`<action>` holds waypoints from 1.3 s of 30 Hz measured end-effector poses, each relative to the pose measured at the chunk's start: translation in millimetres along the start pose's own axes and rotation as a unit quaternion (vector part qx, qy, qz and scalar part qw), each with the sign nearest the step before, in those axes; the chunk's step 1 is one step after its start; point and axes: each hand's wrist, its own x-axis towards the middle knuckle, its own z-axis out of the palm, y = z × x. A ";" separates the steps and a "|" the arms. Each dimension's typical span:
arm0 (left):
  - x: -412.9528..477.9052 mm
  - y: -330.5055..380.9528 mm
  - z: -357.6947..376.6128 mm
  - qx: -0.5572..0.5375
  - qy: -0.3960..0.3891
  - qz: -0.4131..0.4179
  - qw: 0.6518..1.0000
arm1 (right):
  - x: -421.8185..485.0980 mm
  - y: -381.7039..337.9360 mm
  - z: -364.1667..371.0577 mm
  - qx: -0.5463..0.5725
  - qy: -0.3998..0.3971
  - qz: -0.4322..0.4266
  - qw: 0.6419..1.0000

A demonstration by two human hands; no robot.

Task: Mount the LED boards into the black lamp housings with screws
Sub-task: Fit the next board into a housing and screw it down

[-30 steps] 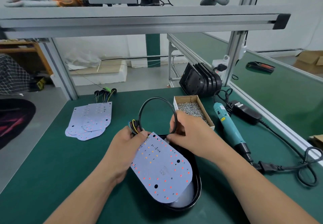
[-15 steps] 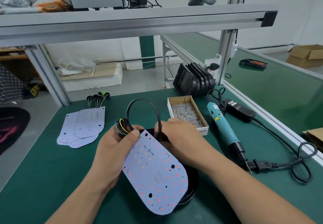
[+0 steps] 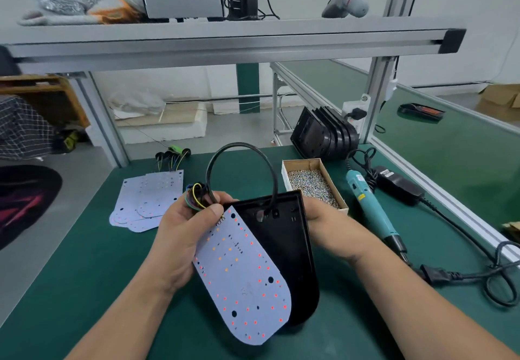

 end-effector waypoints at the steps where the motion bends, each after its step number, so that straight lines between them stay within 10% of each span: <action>1: -0.7 0.7 0.5 -0.011 -0.004 0.002 1.000 | -1.5 -1.6 4.0 -0.009 0.007 0.003 1.000; 16: -6.5 -4.5 17.8 -0.114 -0.069 -0.111 0.985 | 15.4 6.9 7.2 -0.030 0.231 0.048 0.971; 25: -5.2 -2.7 20.8 -0.064 -0.032 -0.085 0.994 | 4.0 13.5 -48.6 0.309 0.543 -0.038 0.780; 29: -7.8 -5.7 25.0 -0.003 -0.026 -0.054 0.998 | 9.1 10.8 -24.6 0.149 0.532 -0.071 0.831; 35: -7.7 -4.4 26.7 -0.035 -0.015 -0.048 0.998 | 17.7 1.8 6.8 0.009 0.210 -0.129 0.969; 39: -2.9 -3.7 20.5 -0.051 0.023 -0.025 0.998 | 15.8 4.9 -3.6 0.104 0.137 -0.067 0.983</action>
